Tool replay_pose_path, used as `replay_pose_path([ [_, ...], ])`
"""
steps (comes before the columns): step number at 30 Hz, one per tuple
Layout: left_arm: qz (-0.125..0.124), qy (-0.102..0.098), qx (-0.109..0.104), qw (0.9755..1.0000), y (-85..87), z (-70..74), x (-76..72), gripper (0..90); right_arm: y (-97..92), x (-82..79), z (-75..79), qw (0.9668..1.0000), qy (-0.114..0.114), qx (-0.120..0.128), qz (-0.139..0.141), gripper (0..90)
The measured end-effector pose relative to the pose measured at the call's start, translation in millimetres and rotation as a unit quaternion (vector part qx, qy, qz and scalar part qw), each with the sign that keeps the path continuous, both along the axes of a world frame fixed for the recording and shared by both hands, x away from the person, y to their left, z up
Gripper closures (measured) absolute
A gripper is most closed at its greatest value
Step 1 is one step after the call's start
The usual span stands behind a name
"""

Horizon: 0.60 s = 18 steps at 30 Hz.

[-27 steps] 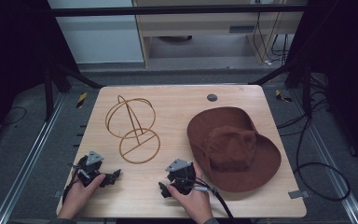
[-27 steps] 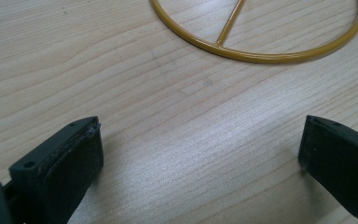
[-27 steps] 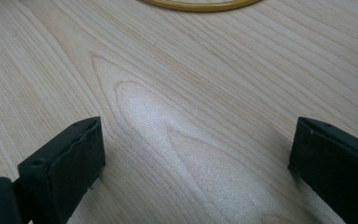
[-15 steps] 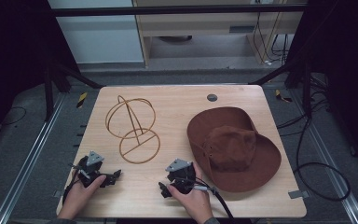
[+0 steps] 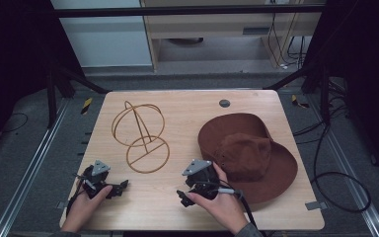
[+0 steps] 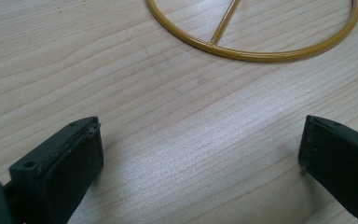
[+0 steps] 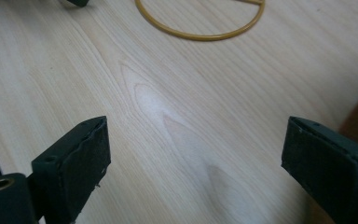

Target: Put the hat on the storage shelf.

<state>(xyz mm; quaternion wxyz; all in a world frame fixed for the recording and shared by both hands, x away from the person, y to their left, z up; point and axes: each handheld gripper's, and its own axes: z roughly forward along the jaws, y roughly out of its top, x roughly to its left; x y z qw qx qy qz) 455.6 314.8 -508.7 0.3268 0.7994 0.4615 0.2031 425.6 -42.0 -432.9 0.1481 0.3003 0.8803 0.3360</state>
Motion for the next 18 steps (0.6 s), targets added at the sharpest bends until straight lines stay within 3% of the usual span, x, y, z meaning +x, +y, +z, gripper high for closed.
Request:
replay_pose_path([
  [4, 0.000, 0.000, 0.000, 1.0000, -0.1, 0.0, -0.1, 0.0, -12.0, 2.2, 17.0, 0.9999, -0.006, -0.008, 0.003, 7.3],
  [6, -0.001, 0.000, 0.000, 1.0000, -0.2, 0.0, -0.1, 0.0, -28.6, 8.7, 32.6, 0.9998, -0.008, -0.021, 0.000, 7.1],
  [11, -0.002, 0.000, 0.000, 1.0000, -0.3, 0.0, -0.2, 0.0, -50.9, 18.2, 47.0, 0.9996, -0.011, -0.024, -0.012, 8.1],
  [14, -0.002, 0.000, 0.000, 1.0000, -0.6, 0.0, -0.4, 0.0, -74.1, 26.3, 60.3, 0.9992, -0.013, -0.035, -0.016, 8.2],
  [18, -0.001, -0.001, -0.002, 1.0000, -0.9, -0.1, -0.5, 0.0, -97.0, 33.9, 65.6, 0.9988, 0.000, -0.040, -0.028, 8.7],
])
